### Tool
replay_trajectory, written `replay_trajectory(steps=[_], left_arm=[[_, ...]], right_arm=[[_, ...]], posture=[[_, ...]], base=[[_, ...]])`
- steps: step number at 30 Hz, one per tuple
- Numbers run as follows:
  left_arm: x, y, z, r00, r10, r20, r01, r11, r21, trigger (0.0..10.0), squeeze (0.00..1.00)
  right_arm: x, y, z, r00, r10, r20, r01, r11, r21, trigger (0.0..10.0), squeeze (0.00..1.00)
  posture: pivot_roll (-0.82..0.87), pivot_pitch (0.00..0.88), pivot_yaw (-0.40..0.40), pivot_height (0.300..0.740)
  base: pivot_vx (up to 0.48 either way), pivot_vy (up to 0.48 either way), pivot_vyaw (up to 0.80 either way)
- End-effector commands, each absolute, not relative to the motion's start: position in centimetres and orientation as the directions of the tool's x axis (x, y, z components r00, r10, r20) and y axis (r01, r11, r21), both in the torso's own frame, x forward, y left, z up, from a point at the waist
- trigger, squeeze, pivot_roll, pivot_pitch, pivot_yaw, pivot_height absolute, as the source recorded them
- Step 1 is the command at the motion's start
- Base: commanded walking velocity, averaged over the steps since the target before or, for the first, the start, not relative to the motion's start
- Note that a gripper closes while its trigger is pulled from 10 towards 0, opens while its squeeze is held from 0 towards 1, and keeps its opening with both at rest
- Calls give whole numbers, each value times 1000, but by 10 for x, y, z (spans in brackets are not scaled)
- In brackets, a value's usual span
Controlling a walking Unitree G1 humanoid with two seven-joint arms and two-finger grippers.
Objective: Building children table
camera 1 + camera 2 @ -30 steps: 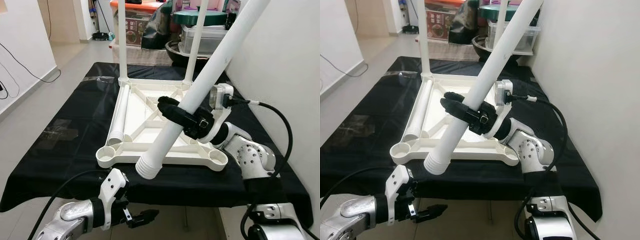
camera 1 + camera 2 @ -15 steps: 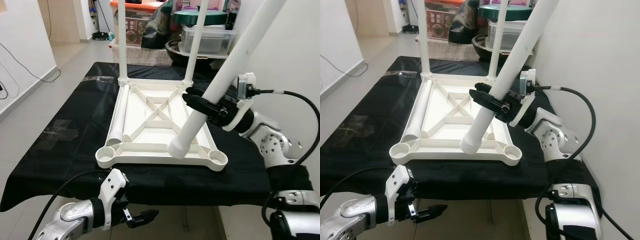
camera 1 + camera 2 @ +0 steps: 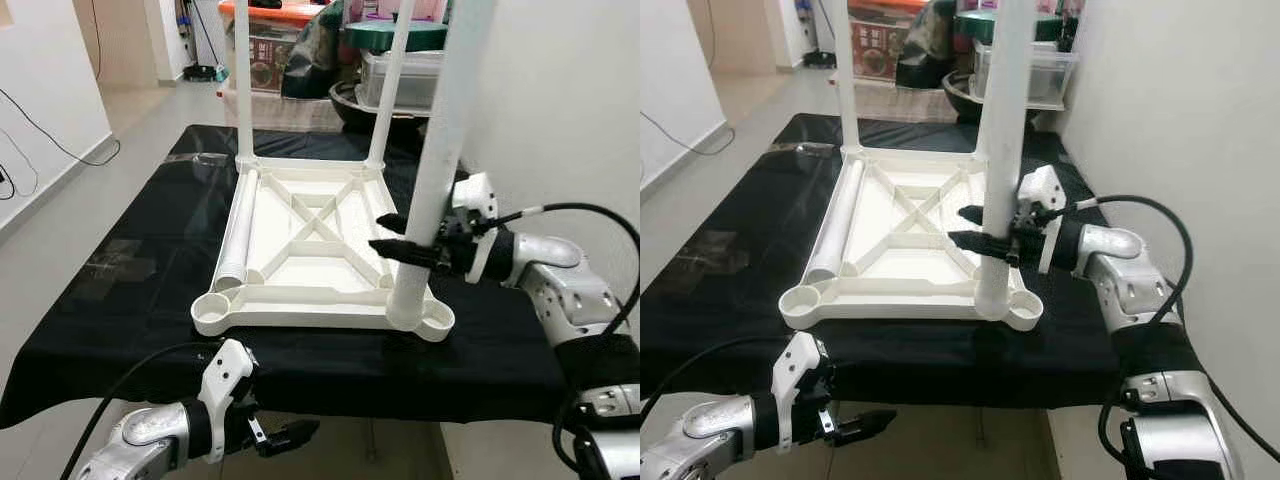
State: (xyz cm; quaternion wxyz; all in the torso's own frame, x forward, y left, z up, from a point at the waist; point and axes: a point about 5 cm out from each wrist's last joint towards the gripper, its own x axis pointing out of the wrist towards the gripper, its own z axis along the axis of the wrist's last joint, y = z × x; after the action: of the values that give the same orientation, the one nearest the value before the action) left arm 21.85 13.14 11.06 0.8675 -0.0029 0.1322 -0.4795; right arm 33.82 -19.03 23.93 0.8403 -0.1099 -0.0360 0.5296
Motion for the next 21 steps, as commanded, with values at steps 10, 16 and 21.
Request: replay_trajectory(steps=[10,16,21], left_arm=[[218,131,110,511,-829,-229,828,546,-127,10000,0],[217,130,109,509,-830,-227,829,544,-131,10000,0],[219,131,110,511,-829,-228,829,545,-127,10000,0]], right_arm=[[353,-189,239,480,862,-161,-833,391,-390,0,0],[356,-198,237,507,831,-231,-809,366,-460,0,0],[351,-204,234,472,835,-282,-834,319,-451,0,0]], posture=[[91,0,-97,740],[89,0,-95,740],[86,0,-91,740]], base=[[0,0,0],[0,0,0],[0,0,0]])
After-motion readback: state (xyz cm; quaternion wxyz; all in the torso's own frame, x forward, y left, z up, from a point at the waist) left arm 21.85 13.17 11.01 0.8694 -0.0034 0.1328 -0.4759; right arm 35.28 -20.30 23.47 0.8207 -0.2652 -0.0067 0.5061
